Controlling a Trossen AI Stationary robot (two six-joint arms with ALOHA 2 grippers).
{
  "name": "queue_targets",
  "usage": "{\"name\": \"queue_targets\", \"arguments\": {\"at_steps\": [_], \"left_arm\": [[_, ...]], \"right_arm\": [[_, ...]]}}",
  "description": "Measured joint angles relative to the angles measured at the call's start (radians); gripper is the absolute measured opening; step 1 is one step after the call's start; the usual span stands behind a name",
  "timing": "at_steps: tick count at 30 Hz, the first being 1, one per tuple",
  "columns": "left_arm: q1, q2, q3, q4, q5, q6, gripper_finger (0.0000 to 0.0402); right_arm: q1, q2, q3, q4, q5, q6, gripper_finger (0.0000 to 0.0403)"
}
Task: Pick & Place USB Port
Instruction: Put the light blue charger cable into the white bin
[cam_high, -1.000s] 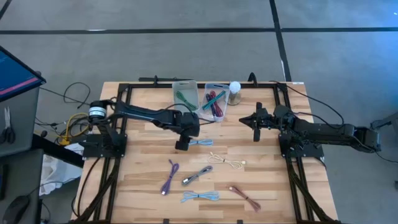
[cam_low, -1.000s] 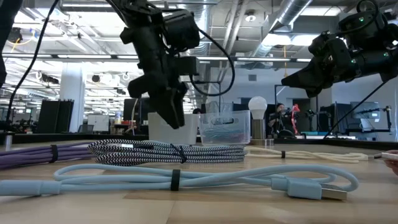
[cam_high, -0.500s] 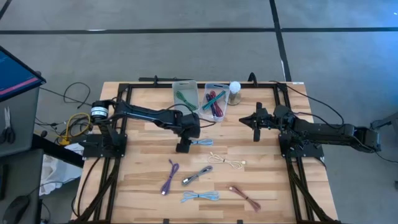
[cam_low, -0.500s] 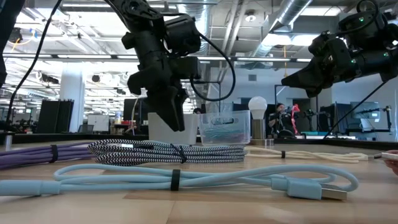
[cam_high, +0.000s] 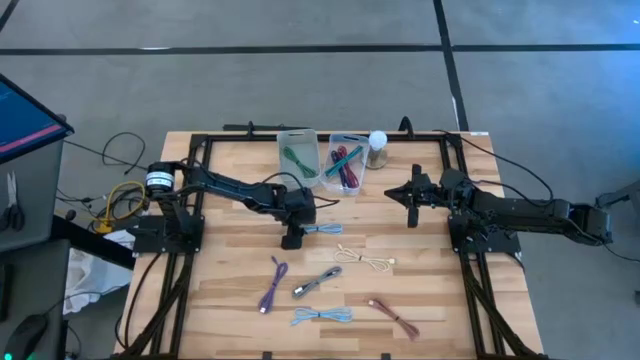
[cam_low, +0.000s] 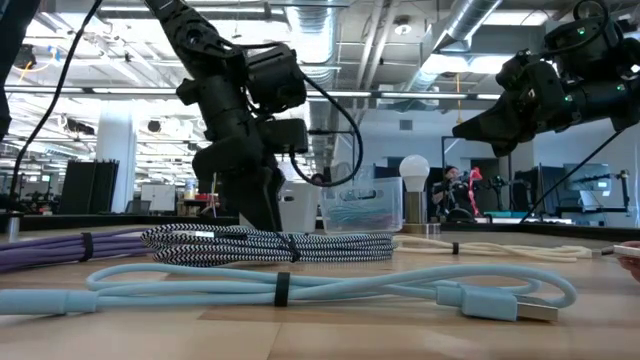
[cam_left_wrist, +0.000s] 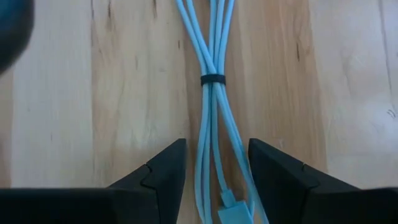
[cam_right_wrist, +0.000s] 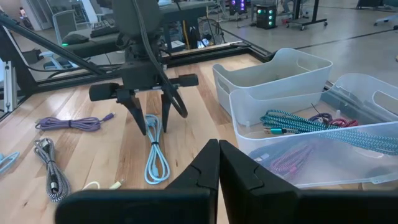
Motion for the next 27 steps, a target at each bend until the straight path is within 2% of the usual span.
{"name": "queue_targets", "arguments": {"at_steps": [9,12,19,27], "left_arm": [[0.001,-0.006,-0.072,0.130,-0.008,-0.063,0.0142],[0.001,-0.006,-0.077,0.142,-0.014,-0.065,0.0113],[0.001,-0.004,-0.077,0.150,-0.011,-0.066,0.0014],[-0.002,-0.032,-0.083,0.169,-0.059,-0.068,0.0008]], "right_arm": [[0.000,0.000,0.000,0.000,0.000,0.000,0.0001],[0.000,0.000,0.000,0.000,0.000,0.000,0.0001],[0.000,0.000,0.000,0.000,0.000,0.000,0.0001],[0.000,0.000,0.000,0.000,0.000,0.000,0.0001]]}}
